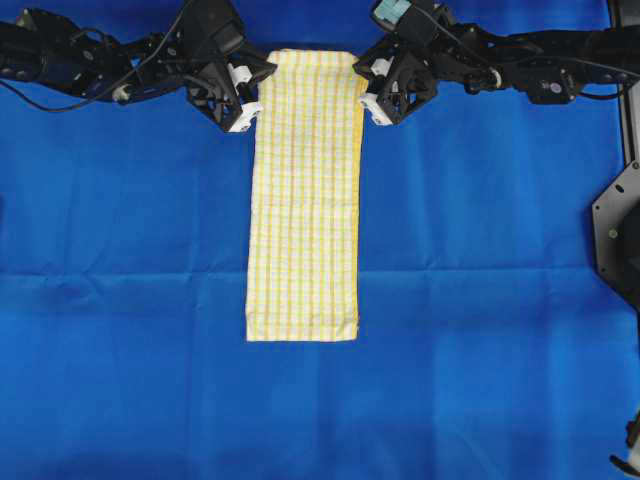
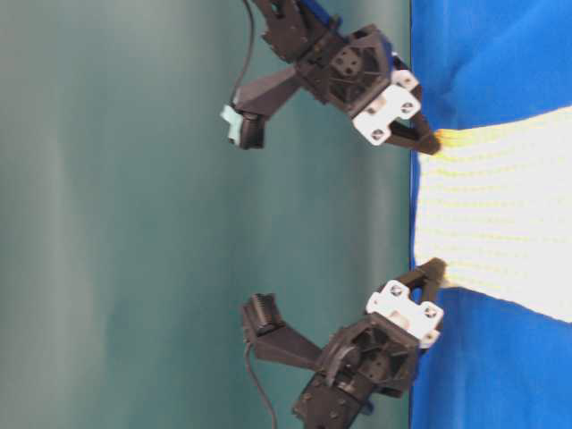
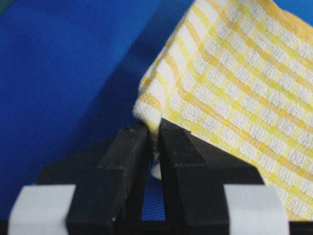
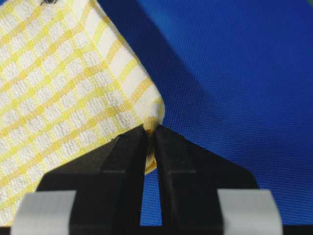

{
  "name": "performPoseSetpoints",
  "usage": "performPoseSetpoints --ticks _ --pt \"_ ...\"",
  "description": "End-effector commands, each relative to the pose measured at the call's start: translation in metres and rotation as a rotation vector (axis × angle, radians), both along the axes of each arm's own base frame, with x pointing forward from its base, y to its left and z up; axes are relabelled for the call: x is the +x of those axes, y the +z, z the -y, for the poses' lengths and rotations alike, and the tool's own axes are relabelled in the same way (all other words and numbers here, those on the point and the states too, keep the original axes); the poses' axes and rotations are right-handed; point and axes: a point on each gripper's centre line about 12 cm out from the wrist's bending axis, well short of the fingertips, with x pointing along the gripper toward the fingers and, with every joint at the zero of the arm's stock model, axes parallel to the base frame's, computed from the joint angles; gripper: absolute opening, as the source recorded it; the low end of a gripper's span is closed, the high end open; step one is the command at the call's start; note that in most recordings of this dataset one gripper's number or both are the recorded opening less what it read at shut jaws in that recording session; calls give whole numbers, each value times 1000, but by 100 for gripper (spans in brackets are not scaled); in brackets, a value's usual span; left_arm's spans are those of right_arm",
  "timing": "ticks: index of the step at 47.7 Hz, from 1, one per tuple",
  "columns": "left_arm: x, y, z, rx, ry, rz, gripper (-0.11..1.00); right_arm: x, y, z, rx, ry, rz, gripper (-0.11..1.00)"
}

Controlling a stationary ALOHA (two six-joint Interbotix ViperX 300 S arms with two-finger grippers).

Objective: Fold the yellow towel.
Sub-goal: 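Pull the top end down toward the bottom end, folding the strip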

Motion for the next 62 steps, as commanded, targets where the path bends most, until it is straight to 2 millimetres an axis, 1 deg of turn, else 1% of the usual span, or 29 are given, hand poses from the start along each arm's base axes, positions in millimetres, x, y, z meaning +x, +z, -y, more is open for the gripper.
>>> performPoseSetpoints --ticks 1,9,12,16,19,24,31,36,41,42,50,54,59,62 --pt "1 17 -3 19 9 42 4 1 16 3 -25 -3 38 5" --pt "-2 20 0 18 6 46 4 1 18 1 -25 -1 42 5" --pt "-4 23 4 18 0 48 4 1 23 -2 -29 5 54 5" --pt "-5 30 11 21 -13 58 4 1 31 -12 -32 24 68 5" --pt "-6 37 20 25 -33 70 4 2 37 -21 -36 43 82 5" --pt "-7 50 40 35 -80 94 4 2 45 -40 -35 83 101 5" --pt "-9 57 71 27 -149 107 4 0 53 -74 -16 142 131 5" --pt "-11 55 101 8 -217 102 4 0 55 -100 3 193 145 5" --pt "-12 51 131 -16 -289 95 4 -2 51 -125 25 244 144 5" --pt "-12 50 137 -21 -303 91 4 -1 50 -132 32 260 143 5" --pt "-14 44 181 -50 -416 77 4 0 46 -168 66 340 137 5" --pt "-13 43 200 -61 -462 76 4 2 44 -186 78 378 141 5" --pt "-14 41 221 -86 -508 76 4 3 39 -203 92 407 138 5" --pt "-14 39 230 -99 -526 74 4 4 37 -212 106 418 136 5"
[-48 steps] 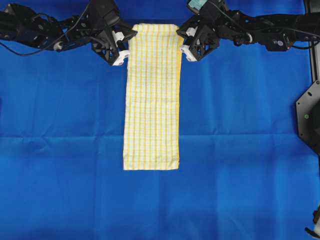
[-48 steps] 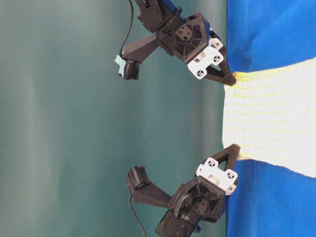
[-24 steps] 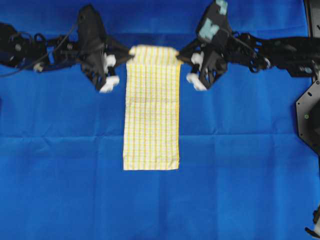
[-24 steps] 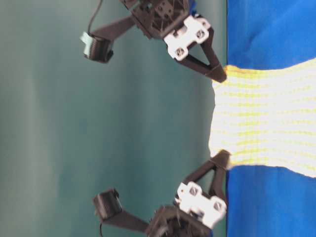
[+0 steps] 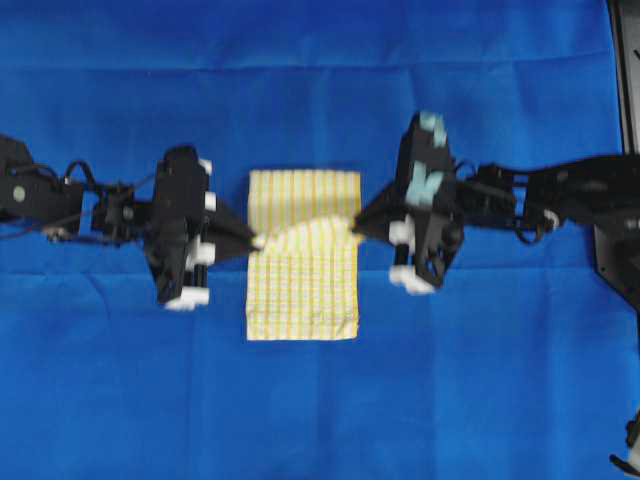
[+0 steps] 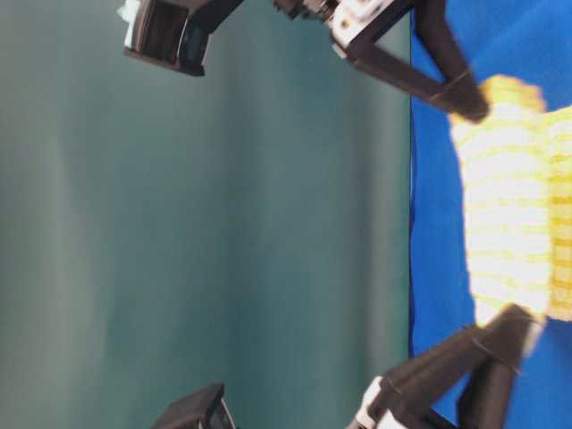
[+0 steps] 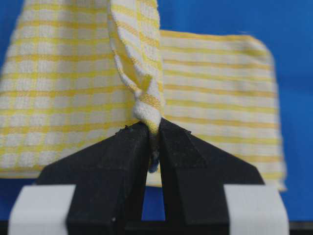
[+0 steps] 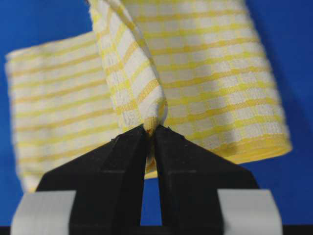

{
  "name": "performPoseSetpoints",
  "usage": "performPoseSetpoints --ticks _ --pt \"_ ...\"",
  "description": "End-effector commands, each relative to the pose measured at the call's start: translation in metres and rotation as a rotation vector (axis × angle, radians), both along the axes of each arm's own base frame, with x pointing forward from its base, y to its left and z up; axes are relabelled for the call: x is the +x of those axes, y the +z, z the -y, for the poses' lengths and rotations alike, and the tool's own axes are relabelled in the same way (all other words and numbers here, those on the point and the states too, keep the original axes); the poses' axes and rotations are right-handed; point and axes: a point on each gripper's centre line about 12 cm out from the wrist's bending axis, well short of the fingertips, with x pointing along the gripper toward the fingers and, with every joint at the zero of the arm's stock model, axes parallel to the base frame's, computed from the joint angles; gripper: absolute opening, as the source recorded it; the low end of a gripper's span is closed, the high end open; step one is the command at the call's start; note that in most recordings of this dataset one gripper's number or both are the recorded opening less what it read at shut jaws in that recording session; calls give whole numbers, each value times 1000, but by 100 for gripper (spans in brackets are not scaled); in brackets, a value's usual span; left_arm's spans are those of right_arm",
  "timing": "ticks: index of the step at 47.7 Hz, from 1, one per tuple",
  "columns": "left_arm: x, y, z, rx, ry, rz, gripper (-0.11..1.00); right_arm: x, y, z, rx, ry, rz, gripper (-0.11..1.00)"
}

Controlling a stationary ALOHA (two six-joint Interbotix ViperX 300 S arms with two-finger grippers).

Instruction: Fold the yellow towel.

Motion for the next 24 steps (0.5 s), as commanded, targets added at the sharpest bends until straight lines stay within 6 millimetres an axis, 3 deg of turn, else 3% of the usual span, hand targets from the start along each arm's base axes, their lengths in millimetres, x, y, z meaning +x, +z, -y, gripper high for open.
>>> performPoseSetpoints --ticks 1,9,24 --pt "3 5 14 -15 -31 23 4 4 3 -10 14 8 20 5" --pt "2 -5 30 -29 -63 -2 4 7 -8 -30 32 41 -4 5" --pt "14 -23 43 -29 -87 -33 4 17 -18 -48 32 81 -22 5"
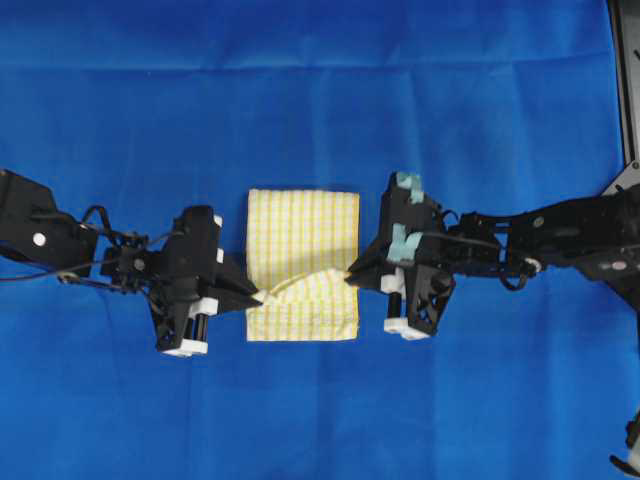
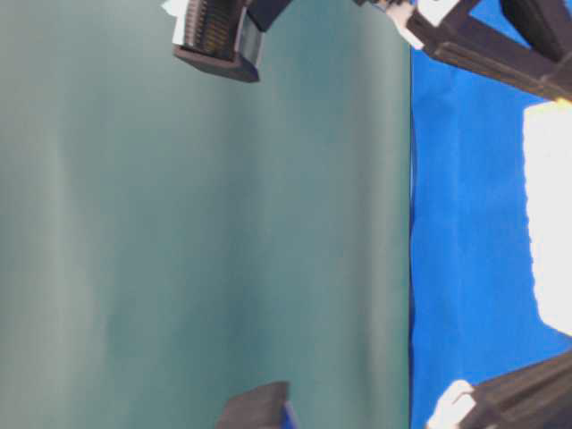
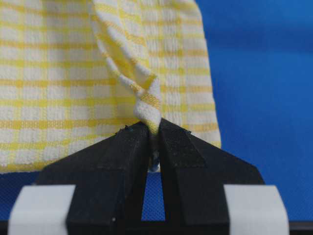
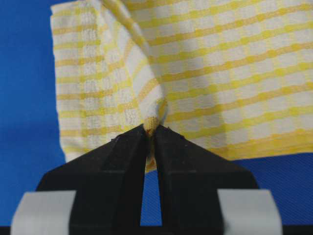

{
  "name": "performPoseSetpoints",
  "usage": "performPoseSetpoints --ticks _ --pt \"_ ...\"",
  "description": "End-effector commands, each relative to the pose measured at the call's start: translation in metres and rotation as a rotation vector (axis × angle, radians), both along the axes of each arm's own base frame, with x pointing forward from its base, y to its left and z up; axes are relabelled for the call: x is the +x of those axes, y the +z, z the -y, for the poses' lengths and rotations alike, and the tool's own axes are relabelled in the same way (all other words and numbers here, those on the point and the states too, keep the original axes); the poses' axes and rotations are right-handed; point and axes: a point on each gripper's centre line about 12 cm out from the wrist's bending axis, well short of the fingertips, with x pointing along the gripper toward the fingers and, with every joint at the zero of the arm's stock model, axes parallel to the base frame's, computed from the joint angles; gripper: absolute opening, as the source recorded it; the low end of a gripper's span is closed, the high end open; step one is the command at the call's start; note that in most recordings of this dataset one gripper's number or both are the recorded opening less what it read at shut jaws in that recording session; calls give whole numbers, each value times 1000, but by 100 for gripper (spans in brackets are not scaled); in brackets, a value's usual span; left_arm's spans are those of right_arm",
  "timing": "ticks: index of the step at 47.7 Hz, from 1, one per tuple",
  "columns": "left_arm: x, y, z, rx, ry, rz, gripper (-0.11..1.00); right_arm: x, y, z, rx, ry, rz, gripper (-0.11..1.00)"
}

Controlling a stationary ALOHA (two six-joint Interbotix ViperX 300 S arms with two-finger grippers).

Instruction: Fold the yellow towel.

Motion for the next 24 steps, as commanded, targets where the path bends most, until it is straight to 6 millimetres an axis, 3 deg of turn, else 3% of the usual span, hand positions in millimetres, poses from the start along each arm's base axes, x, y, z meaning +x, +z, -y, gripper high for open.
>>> performPoseSetpoints --ticks 1,24 --pt "8 7 6 -11 -8 32 4 8 9 -7 6 11 34 5" --pt "8 5 11 -15 -16 3 4 10 6 -17 15 33 21 5"
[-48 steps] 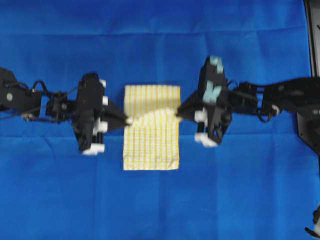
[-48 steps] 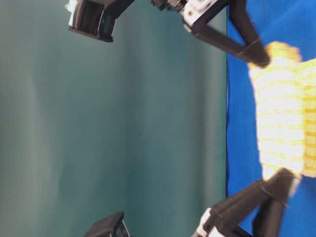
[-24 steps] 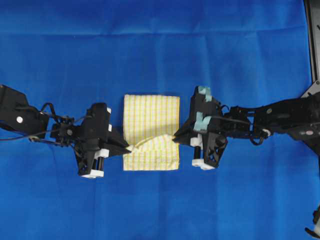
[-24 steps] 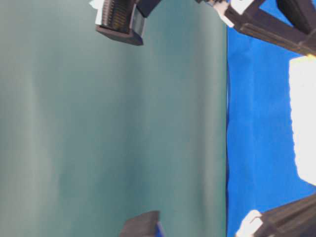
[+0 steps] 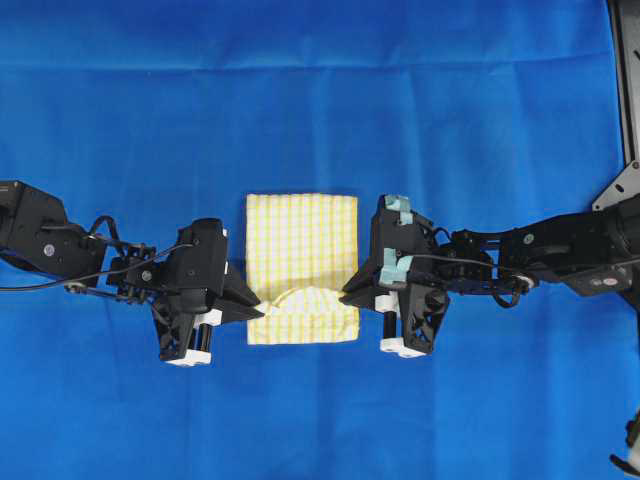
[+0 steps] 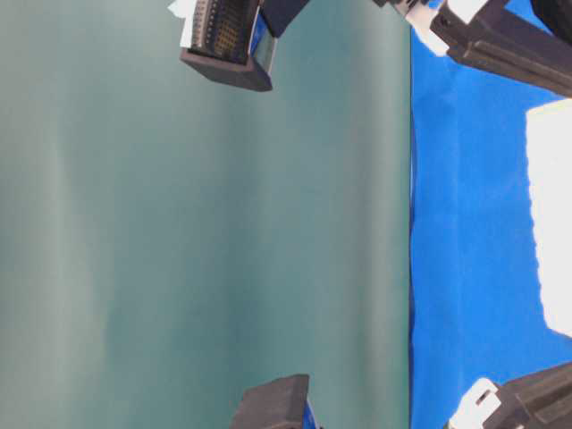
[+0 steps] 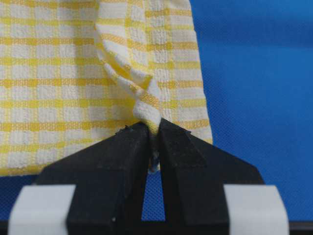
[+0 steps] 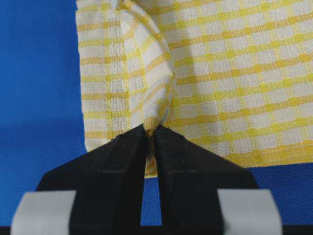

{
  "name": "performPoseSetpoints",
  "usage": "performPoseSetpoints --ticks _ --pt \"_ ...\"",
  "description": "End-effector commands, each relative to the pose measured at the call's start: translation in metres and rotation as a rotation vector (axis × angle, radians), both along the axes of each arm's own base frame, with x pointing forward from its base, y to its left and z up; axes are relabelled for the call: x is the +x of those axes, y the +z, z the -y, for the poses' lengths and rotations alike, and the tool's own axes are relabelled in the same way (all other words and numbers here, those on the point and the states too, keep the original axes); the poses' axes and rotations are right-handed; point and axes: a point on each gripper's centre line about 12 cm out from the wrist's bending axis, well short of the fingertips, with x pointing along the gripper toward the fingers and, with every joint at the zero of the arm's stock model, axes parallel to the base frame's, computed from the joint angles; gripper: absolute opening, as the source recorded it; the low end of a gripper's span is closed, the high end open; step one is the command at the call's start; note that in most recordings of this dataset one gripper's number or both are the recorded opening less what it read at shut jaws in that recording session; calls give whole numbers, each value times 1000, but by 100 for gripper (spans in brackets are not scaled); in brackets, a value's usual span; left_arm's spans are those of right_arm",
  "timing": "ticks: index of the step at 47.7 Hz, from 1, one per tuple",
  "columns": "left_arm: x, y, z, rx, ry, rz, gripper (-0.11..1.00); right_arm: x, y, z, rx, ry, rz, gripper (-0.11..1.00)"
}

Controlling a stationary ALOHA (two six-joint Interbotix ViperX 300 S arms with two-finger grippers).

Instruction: Fold the yellow towel.

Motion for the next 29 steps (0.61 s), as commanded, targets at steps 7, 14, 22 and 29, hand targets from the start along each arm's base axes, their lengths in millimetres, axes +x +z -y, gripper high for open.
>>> performPoseSetpoints --ticks 7,14,22,29 --pt "3 11 0 -6 4 5 5 6 10 -3 11 -1 29 8" --pt "0 28 -2 1 -3 5 43 6 15 -2 14 -4 45 47" --pt "-15 60 -8 2 -3 1 72 -4 37 2 5 8 103 80" --pt "-33 84 -15 -6 5 29 60 -26 63 12 -10 13 176 73"
